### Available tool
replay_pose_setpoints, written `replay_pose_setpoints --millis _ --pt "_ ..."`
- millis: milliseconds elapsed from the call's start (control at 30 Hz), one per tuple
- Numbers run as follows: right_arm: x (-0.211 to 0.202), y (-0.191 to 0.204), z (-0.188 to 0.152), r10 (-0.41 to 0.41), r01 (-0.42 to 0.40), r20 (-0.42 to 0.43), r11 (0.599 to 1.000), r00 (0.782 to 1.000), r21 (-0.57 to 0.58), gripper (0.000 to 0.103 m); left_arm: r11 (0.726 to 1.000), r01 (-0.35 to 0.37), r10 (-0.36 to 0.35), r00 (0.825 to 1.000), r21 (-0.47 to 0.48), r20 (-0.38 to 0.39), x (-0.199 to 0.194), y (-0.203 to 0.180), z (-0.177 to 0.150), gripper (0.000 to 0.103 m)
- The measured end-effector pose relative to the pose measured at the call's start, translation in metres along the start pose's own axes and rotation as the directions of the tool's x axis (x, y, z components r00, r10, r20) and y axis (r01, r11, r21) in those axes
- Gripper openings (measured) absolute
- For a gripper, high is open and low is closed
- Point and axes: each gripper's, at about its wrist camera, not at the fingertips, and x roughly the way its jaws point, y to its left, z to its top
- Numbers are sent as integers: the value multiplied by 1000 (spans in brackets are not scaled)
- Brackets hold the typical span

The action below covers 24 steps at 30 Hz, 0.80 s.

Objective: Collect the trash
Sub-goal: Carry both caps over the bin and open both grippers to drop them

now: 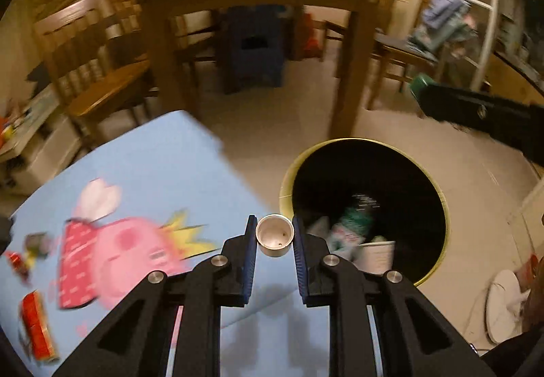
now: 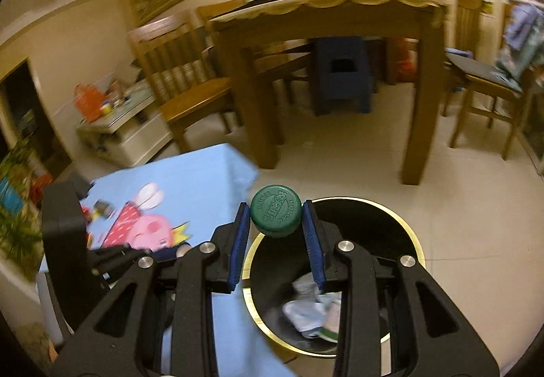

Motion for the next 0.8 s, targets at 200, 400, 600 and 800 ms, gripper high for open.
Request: replay_pose_setpoints --millis 200,400,600,800 --pt "-5 -50 6 -22 21 10 995 1000 94 31 997 54 -53 998 62 -21 26 -58 16 19" --pt "-5 -65 6 -28 27 8 994 1000 103 31 994 28 -23 998 103 -51 43 -78 10 59" --pt "3 -56 5 -41 42 -18 995 999 93 31 995 13 -7 998 97 -64 37 -73 2 60" --pt "21 -49 1 -78 83 -76 994 994 69 32 998 -43 45 998 50 -43 10 -47 -6 69"
